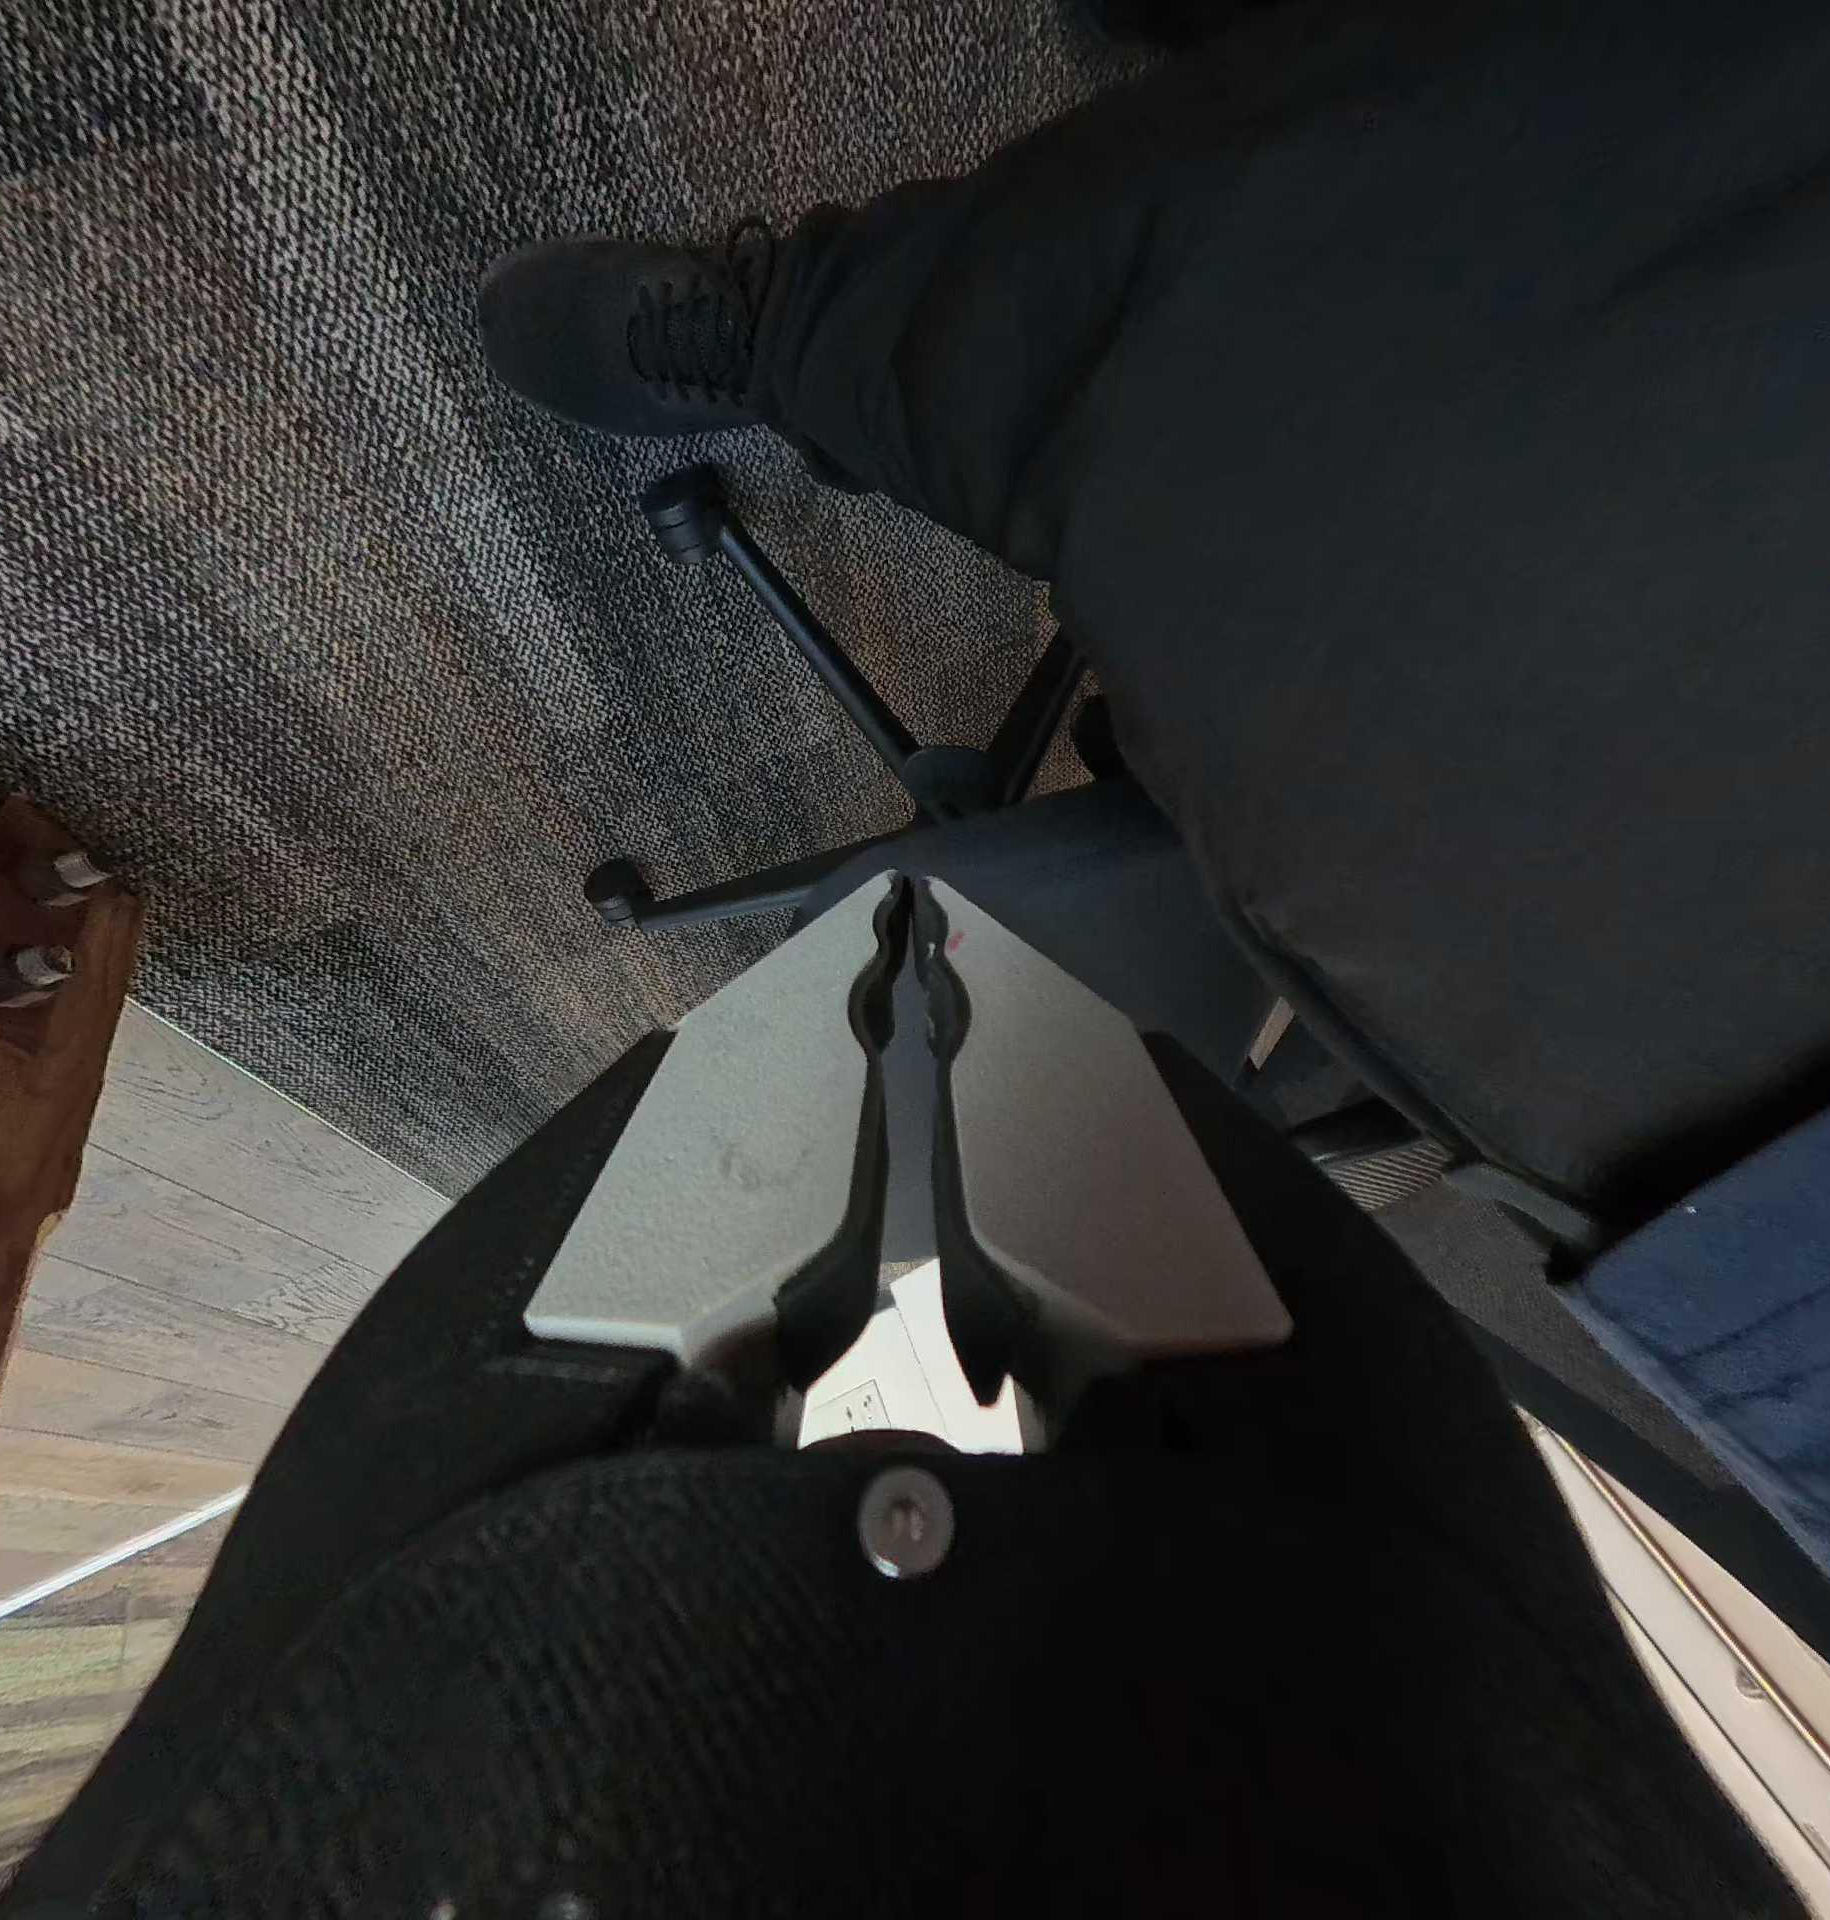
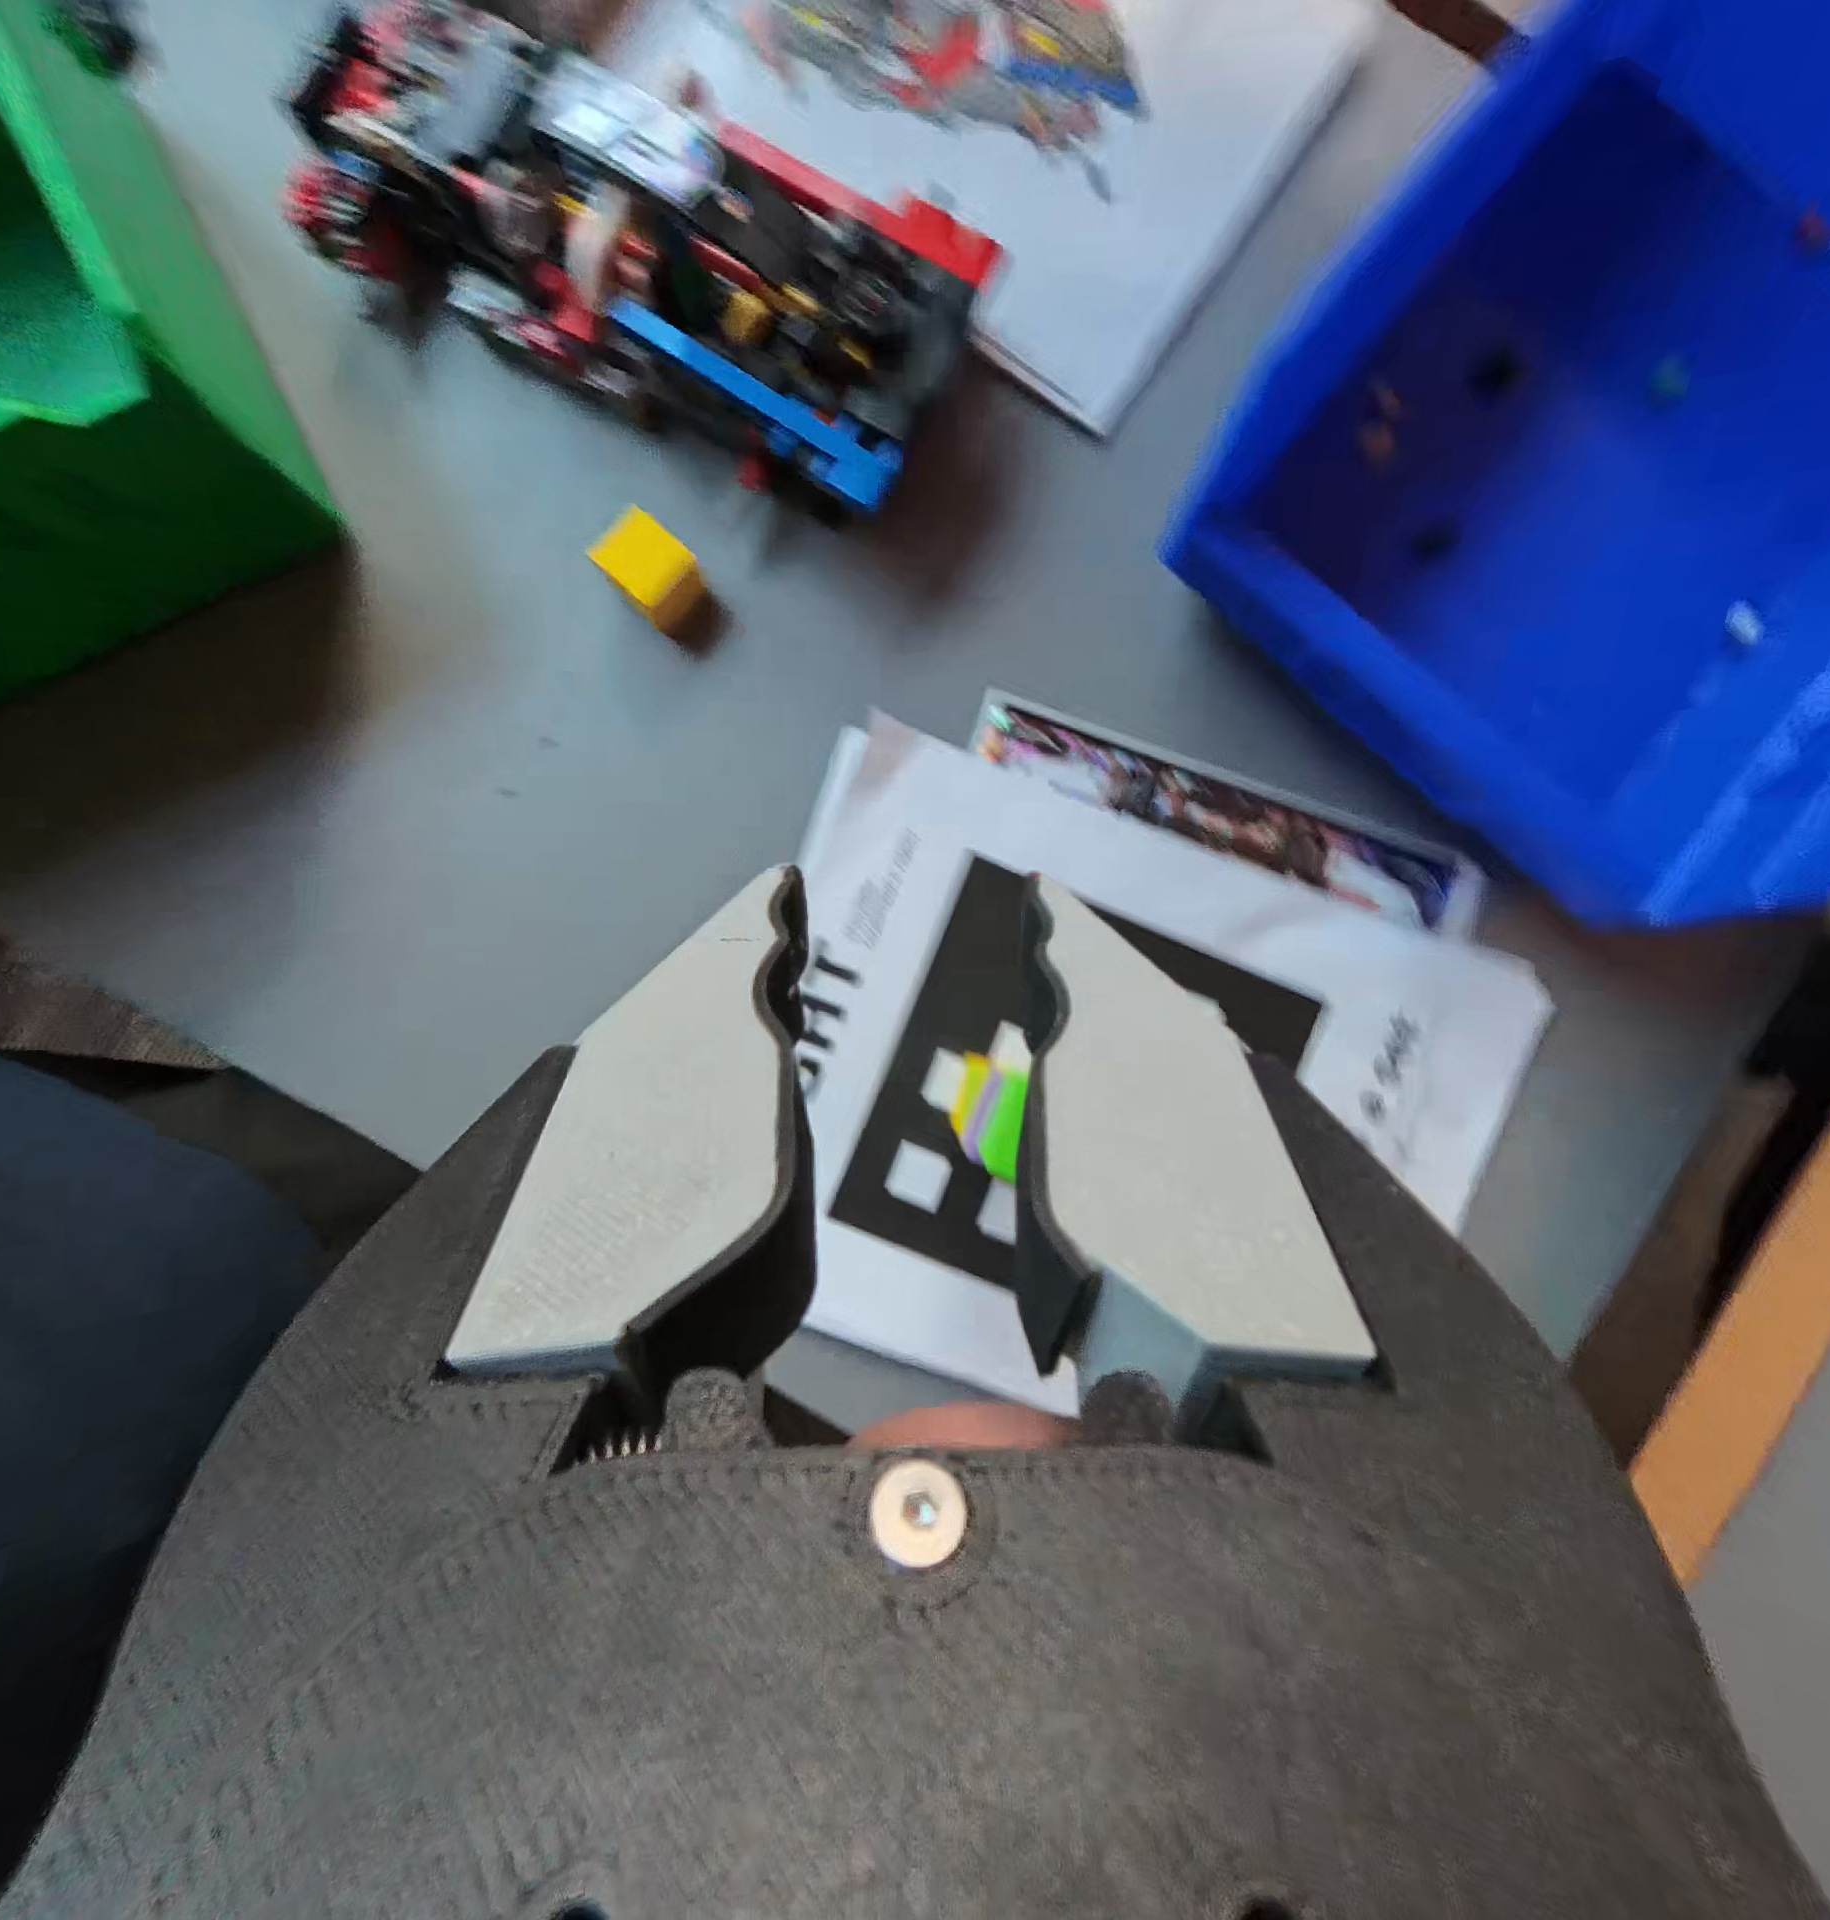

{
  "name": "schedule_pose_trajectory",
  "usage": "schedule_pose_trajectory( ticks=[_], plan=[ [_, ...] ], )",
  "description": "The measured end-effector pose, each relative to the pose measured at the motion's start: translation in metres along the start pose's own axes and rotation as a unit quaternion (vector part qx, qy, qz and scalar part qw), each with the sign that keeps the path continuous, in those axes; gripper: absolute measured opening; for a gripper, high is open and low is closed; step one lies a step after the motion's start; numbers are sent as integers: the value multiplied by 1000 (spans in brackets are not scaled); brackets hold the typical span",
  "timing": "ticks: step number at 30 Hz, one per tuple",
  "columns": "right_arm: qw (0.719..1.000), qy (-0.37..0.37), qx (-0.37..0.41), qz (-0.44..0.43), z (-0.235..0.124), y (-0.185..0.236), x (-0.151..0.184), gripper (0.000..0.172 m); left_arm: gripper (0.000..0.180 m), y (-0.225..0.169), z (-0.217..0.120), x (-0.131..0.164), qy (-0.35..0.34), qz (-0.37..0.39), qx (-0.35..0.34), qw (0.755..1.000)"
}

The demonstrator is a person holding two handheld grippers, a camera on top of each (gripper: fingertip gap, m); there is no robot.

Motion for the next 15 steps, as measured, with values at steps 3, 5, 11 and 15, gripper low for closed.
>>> schedule_pose_trajectory(
  ticks=[3, 5, 11, 15],
  plan=[
    [994, -2, -81, -78, 35, 32, -30, 38, 0, -1, -2, 4, 0, -5, -3, 1000],
    [984, 16, -108, -143, 67, 50, -42, 37, 0, -2, -5, 7, -3, -11, -6, 1000],
    [938, 91, -133, -306, 154, 84, -52, 33, 0, -5, -16, 22, -17, -39, -16, 999],
    [926, 129, -135, -327, 188, 90, -50, 31, 0, -11, -14, 38, -18, -64, -13, 998]
  ],
)
Point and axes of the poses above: each gripper's, where its closed fingertips meet, z out along the fingers, x out of its underside, y = z × x across the jaws, the point moved 8 cm from there along -z, back along the fingers, and after that the axes turned 4 degrees about -y, right-handed, at the moved point
